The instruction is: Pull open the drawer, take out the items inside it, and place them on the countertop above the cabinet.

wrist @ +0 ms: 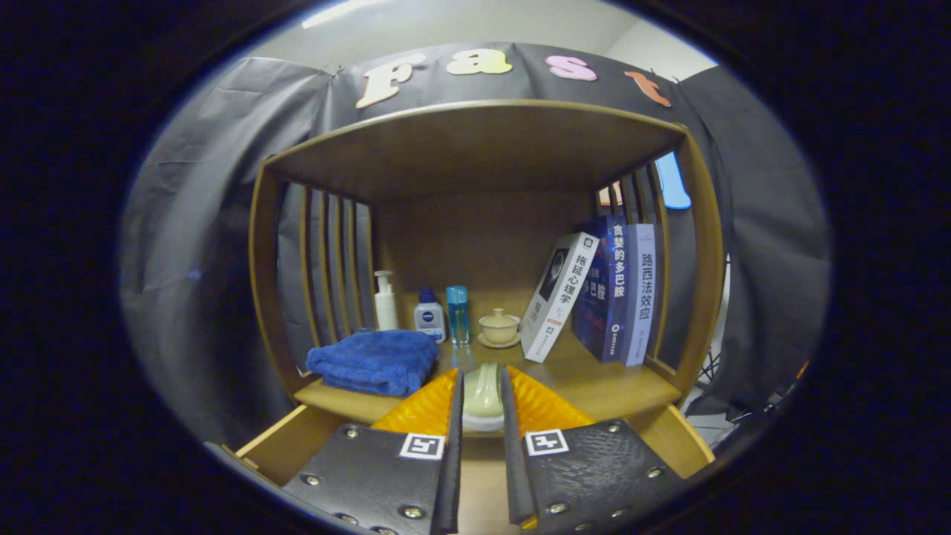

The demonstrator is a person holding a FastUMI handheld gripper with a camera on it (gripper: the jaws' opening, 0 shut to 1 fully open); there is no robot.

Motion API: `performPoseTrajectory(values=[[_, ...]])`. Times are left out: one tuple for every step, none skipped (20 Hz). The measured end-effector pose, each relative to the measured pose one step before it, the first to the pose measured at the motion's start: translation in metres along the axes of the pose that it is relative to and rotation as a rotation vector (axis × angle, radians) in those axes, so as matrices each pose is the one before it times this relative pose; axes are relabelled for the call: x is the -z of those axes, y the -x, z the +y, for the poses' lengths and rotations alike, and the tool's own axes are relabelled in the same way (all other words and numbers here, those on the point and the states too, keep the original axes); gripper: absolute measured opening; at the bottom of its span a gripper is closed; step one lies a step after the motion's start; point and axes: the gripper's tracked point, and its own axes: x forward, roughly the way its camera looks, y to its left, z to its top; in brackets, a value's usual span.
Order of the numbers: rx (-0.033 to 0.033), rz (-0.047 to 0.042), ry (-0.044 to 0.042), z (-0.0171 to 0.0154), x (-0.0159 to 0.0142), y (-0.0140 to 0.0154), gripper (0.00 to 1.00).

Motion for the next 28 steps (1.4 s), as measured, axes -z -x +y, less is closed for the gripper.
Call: performPoseTrajectory(values=[[-0.00323, 0.00016, 0.007, 0.00049, 0.00579, 0.01261, 0.26], [0.00615, 0.00499, 0.00874, -0.00164, 0.00566, 0.01146, 0.25], [0.01044, 0.01029, 0.00911, -0.00438, 0.00905, 0.0122, 0.26], [0.00256, 0.00711, 0.00775, 0.00231, 0.01146, 0.01236, 0.26], [0.00468, 0.00417, 0.00627, -0.00137, 0.00539, 0.01001, 0.25], [0.00621, 0.00023, 0.00147, -0.00286, 0.00569, 0.01095, 0.25], [0.01191, 0.00495, -0.00227, -0.00358, 0.00716, 0.01043, 0.26], [0.00602, 0.00626, -0.00917, -0.00218, 0.00702, 0.01177, 0.25], [0.00478, 0.00654, -0.00855, -0.00013, 0.00616, 0.0088, 0.25], [0.00359, 0.00123, -0.00846, -0.00165, 0.00579, 0.0108, 0.25], [0.00575, -0.0055, 0.00033, -0.00107, 0.00351, 0.00709, 0.25], [0.0104, -0.00751, 0.00419, -0.00236, 0.00296, 0.00615, 0.26], [0.00298, -0.00457, 0.00485, -0.00093, 0.00517, 0.0061, 0.25], [0.00268, 0.00085, 0.00576, 0.0016, 0.00553, 0.00623, 0.25], [-0.00123, 0.00215, 0.00237, 0.00216, 0.00739, 0.00867, 0.25], [-0.00254, 0.00708, 0.00186, 0.00316, 0.0077, 0.00554, 0.26], [-0.00381, 0.01003, 0.00634, 0.00366, 0.00895, 0.00463, 0.25], [-0.00386, 0.01245, 0.01139, 0.00357, 0.00802, 0.00415, 0.25], [0.001, 0.01262, 0.01086, 0.00289, 0.00936, 0.00371, 0.26], [-0.00294, 0.00757, 0.00729, 0.00362, 0.00636, 0.00317, 0.26], [-0.00504, 0.00734, 0.00344, 0.00383, 0.00597, 0.00226, 0.26], [-0.00872, 0.00932, 0.00252, 0.00497, 0.00539, 0.00088, 0.26], [-0.00183, 0.01196, 0.00099, 0.00158, 0.00661, 0.00057, 0.26], [-0.00728, 0.00944, -0.00811, 0.00197, 0.00477, 0.00015, 0.26], [-0.00351, 0.01238, -0.01063, 0.00345, 0.00467, -0.00237, 0.3], [0.00085, 0.01077, -0.00781, -0.00006, 0.00445, -0.00134, 0.32], [-0.00663, 0.00803, -0.01059, 0.00196, 0.0031, -0.00209, 0.32], [-0.01159, 0.00951, -0.01305, 0.00363, 0.00341, -0.00267, 0.34]])
